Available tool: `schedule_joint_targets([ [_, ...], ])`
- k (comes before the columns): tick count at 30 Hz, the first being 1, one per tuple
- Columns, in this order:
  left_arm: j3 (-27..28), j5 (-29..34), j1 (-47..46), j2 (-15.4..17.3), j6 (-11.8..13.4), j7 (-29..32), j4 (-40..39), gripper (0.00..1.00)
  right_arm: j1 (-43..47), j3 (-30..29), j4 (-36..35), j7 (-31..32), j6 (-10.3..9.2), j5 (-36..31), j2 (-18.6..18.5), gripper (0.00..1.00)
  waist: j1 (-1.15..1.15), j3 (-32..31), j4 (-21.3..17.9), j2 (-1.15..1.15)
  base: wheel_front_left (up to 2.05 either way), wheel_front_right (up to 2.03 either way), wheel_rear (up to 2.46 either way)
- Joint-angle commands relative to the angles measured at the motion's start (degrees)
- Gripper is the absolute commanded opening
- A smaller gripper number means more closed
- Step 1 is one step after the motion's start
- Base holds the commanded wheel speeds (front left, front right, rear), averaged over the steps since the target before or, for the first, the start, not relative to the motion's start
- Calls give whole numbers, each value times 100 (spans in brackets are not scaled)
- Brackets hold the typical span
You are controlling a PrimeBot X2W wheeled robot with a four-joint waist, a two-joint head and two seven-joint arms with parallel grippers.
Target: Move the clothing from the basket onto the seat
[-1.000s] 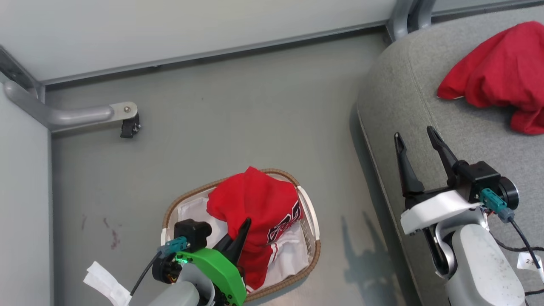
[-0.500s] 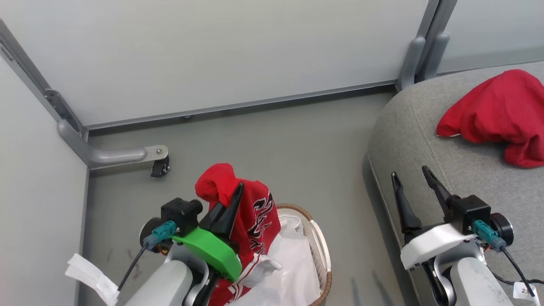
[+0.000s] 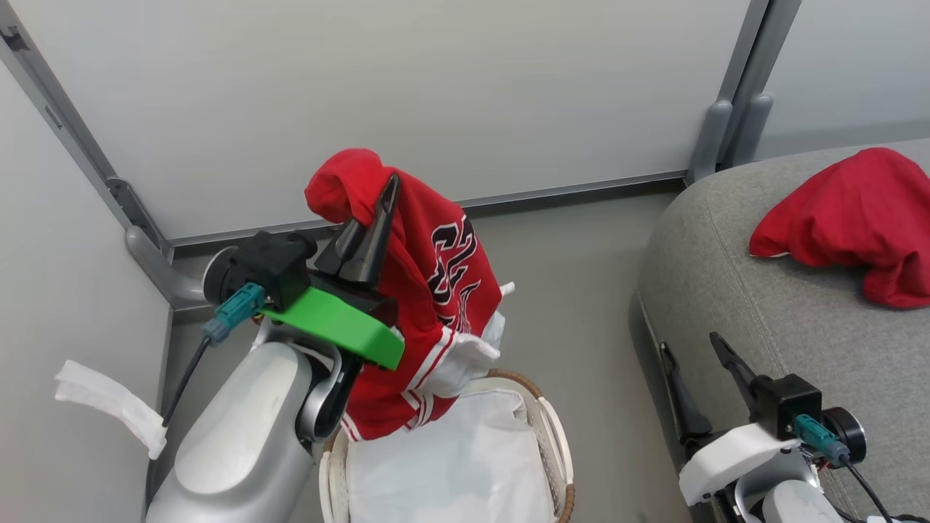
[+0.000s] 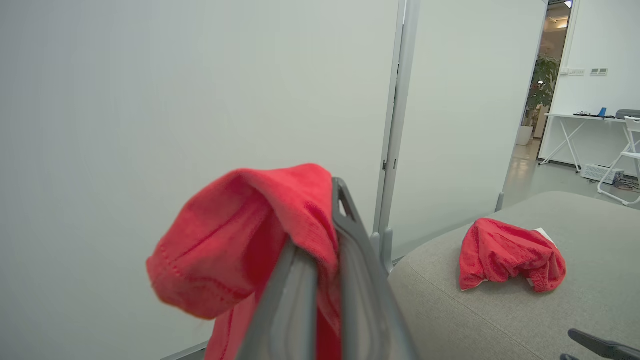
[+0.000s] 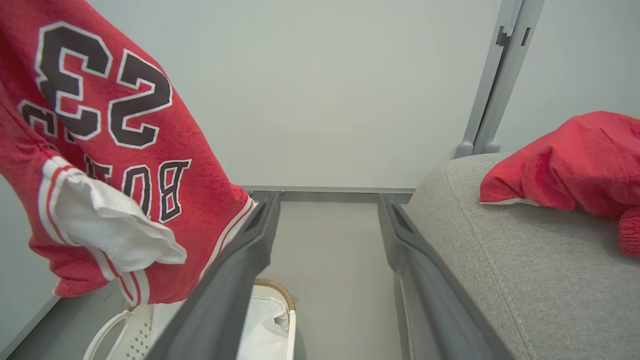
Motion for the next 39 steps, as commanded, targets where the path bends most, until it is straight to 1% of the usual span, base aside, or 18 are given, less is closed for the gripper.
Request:
schedule_joint_targets([
  [1, 39, 69, -121, -8, -17, -3, -38, 0, 76, 51, 16, -2, -8, -37, -19, 100, 1, -11, 13, 0, 0, 0, 0],
  [6, 80, 138, -301, -132, -17, -3, -124, 0, 143, 513, 100, -2, -8, -138, -18, 100, 1, -12, 67, 0, 0, 0, 0],
  [10, 5, 135, -315, -253, -17, -3, -146, 0, -37, 1142, 205, -2, -8, -253, -19, 100, 1, 2, 142, 0, 0, 0, 0],
  [16, -158, 77, -241, -357, -17, -3, -124, 0, -589, 2241, 432, -2, -8, -404, -25, 100, 1, 46, 279, 0, 0, 0, 0],
  [22, -354, 26, -193, -464, -17, -2, -77, 0, -1393, 3168, 956, -2, -8, -316, -24, 100, 1, 79, 470, 0, 0, 0, 0],
  [26, -521, -10, -220, -525, -17, -2, -55, 0, -1730, 3474, 1324, -2, -8, -208, -23, 100, 1, 77, 610, 0, 0, 0, 0],
  [35, -909, -130, -305, -653, -17, -3, -62, 0, -2067, 3649, 1999, -2, -8, 140, -20, 100, 1, 83, 925, 0, 0, 0, 0],
  [36, -944, -143, -311, -664, -17, -3, -52, 0, -2071, 3671, 2067, -2, -8, 227, -24, 42, 1, 85, 953, 0, 0, 0, 0],
  [37, -970, -160, -317, -673, -17, -3, -45, 0, -2092, 3689, 2097, -2, -8, 290, -24, 0, 1, 88, 971, 0, 0, 0, 0],
  [39, -1030, -201, -330, -685, -17, -3, -42, 0, -2128, 3747, 2134, -2, -8, 415, -16, 0, 1, 101, 1004, 0, 0, 0, 0],
])
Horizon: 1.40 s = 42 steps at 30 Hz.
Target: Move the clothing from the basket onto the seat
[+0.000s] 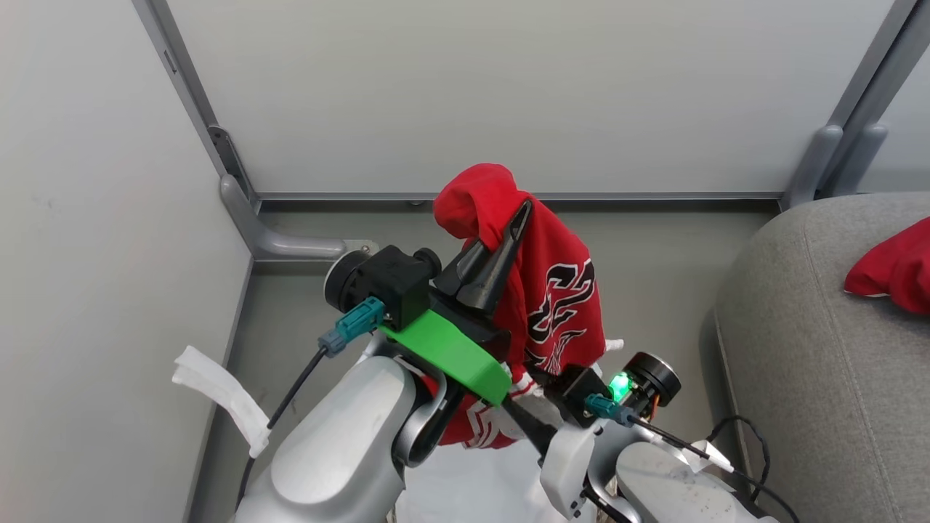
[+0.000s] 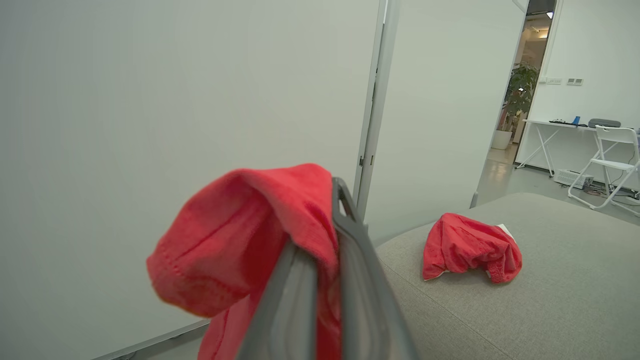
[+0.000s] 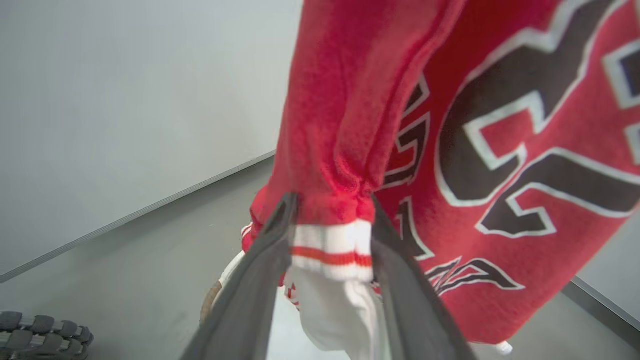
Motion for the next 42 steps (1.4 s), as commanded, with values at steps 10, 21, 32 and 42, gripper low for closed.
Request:
schedule_joint_targets([
  [10, 36, -56, -82, -26, -17, -2, 43, 0, -70, 0, -65, -2, -8, 207, -21, 0, 0, 92, -10, 0, 0, 0, 0],
  [21, 245, 81, 245, 104, -17, -2, 434, 100, 316, -326, -659, -2, -8, 171, -21, 0, 0, 76, -483, 0, 0, 0, 0],
  [32, 510, 192, 655, 315, -17, 0, 600, 100, 815, -955, -1410, -7, -8, 20, -18, 0, 0, 130, -1556, 0, 0, 0, 0],
  [42, 802, 384, 1100, 487, -18, 0, 443, 100, 1237, -1496, -2083, -7, -8, -16, -17, 0, 0, 186, -2667, 0, 0, 0, 0],
])
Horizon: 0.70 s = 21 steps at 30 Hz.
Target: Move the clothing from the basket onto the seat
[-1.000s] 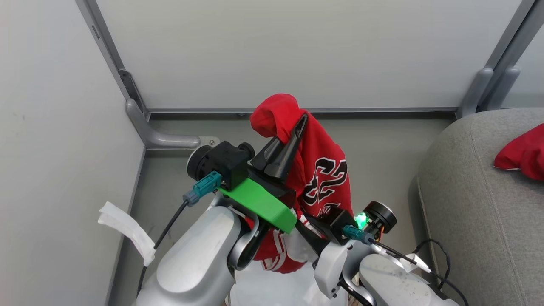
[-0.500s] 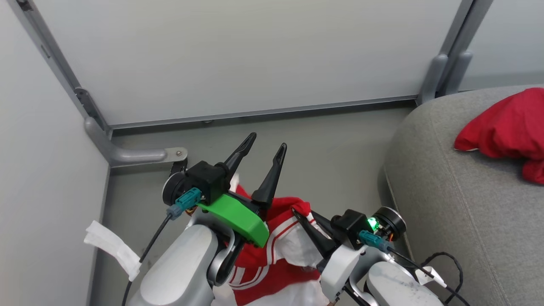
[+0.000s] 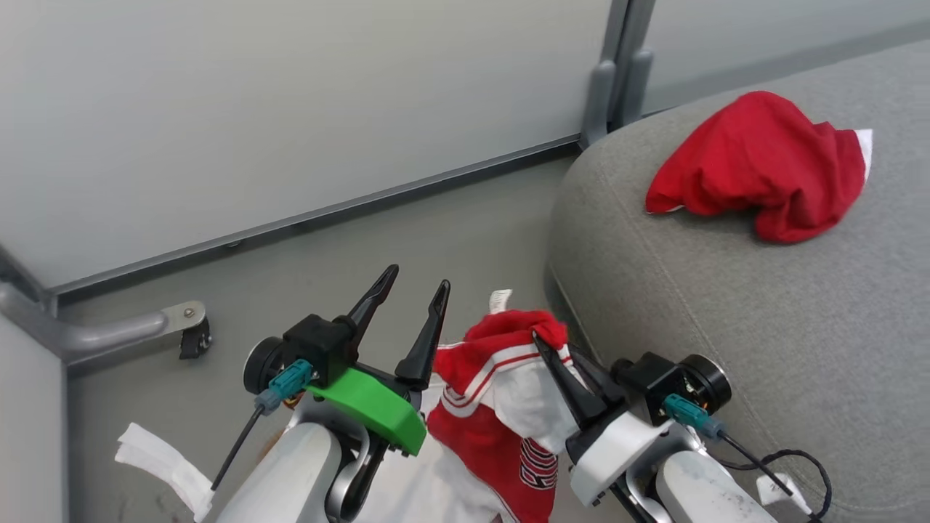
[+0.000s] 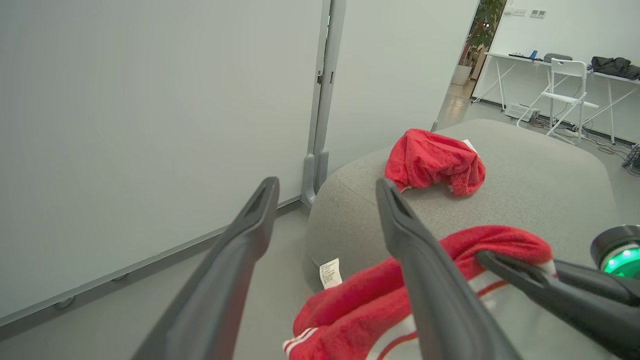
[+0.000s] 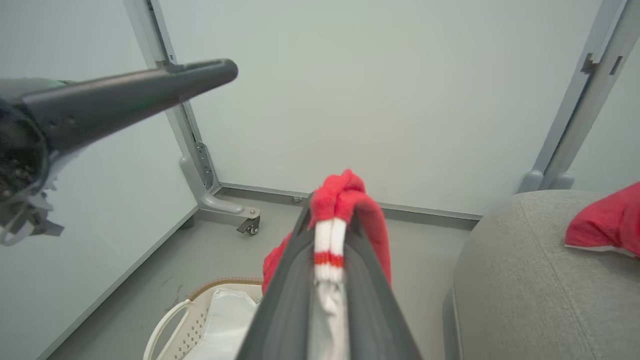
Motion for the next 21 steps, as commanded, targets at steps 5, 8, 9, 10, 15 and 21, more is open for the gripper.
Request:
schedule_joint_targets([
  [5, 188, 103, 262, 53, -18, 5, -57, 100, 181, -205, -292, -12, -8, -48, -13, 0, 0, 69, -1082, 0, 0, 0, 0],
  [8, 244, 161, 345, 41, -18, 5, -82, 100, 226, -257, -403, -12, -8, -72, -11, 0, 0, 90, -1366, 0, 0, 0, 0],
  [9, 261, 159, 366, 27, -18, 4, -99, 100, 227, -277, -439, -12, -8, -82, -13, 0, 0, 107, -1438, 0, 0, 0, 0],
  [10, 218, 181, 349, 12, -18, 5, -104, 100, 243, -357, -496, -12, -8, -98, -15, 0, 0, 146, -1471, 0, 0, 0, 0],
  [15, 64, 190, 174, 16, -18, 5, -87, 100, 221, -689, -785, -12, -8, -133, -12, 0, 0, 297, -1566, 0, 0, 0, 0],
  [21, -75, 124, 97, 43, -18, 5, -65, 100, -354, -1035, -1096, -13, -8, -488, -90, 0, 0, 448, -1627, 0, 0, 0, 0],
])
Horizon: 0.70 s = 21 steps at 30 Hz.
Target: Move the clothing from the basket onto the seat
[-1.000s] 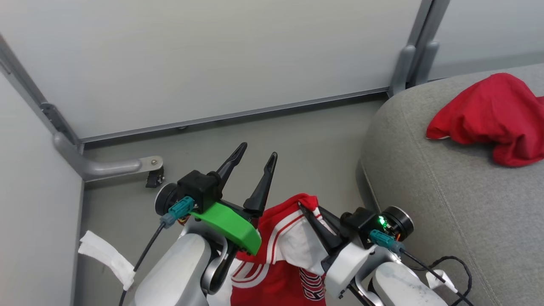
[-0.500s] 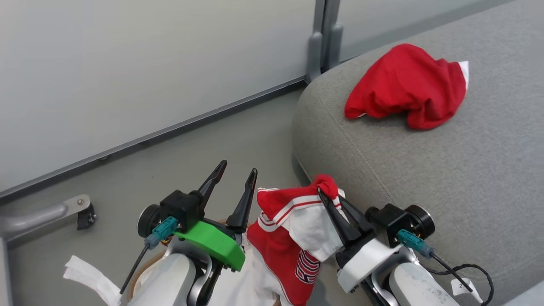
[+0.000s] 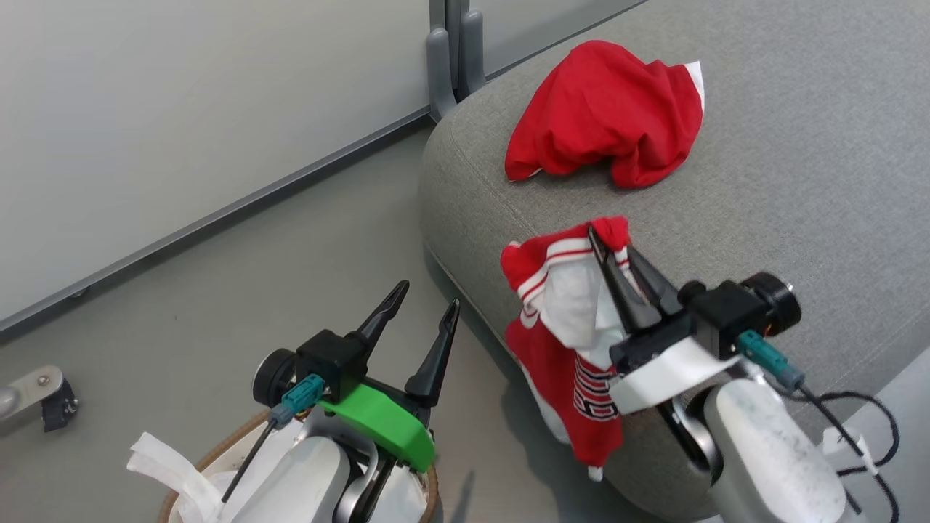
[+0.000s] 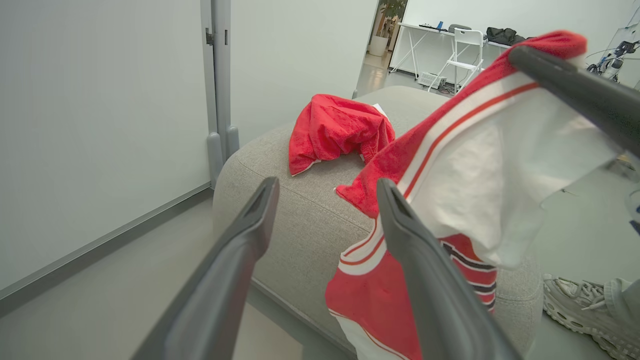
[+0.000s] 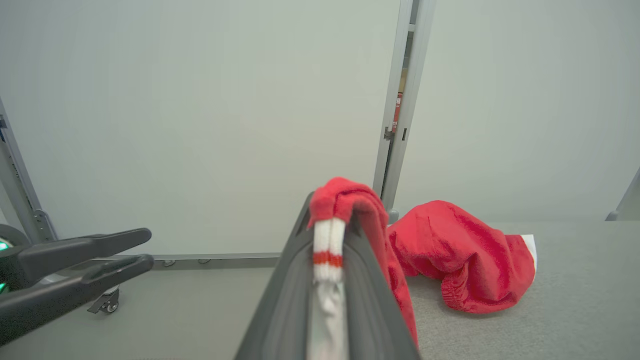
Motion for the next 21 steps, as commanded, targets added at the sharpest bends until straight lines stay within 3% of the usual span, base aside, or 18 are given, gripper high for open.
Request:
schedule_joint_targets([
  [1, -13, -1, -103, 62, -18, 5, 15, 100, -291, -69, -110, -12, -8, -110, -140, 0, 0, 134, -60, -1, 0, 0, 0],
  [5, -88, 10, -145, 164, -18, 5, -18, 100, -1212, -179, -261, -12, -8, -222, -638, 0, 0, 327, -53, -1, 0, 0, 0],
  [11, -182, 38, -225, 302, -18, 5, -120, 100, -3020, -237, -81, -12, -8, -543, -1714, 0, 0, 655, 86, -1, 0, 0, 0],
  [16, -389, -5, -413, 439, -18, 5, -200, 100, -4329, -510, 576, -8, -9, -816, -2360, 0, 0, 984, 374, -1, 0, 0, 0],
  [21, -581, -43, -691, 551, -18, 5, -319, 100, -5220, -800, 1338, -8, -9, -1009, -2683, 0, 0, 1326, 656, -1, 0, 0, 0],
])
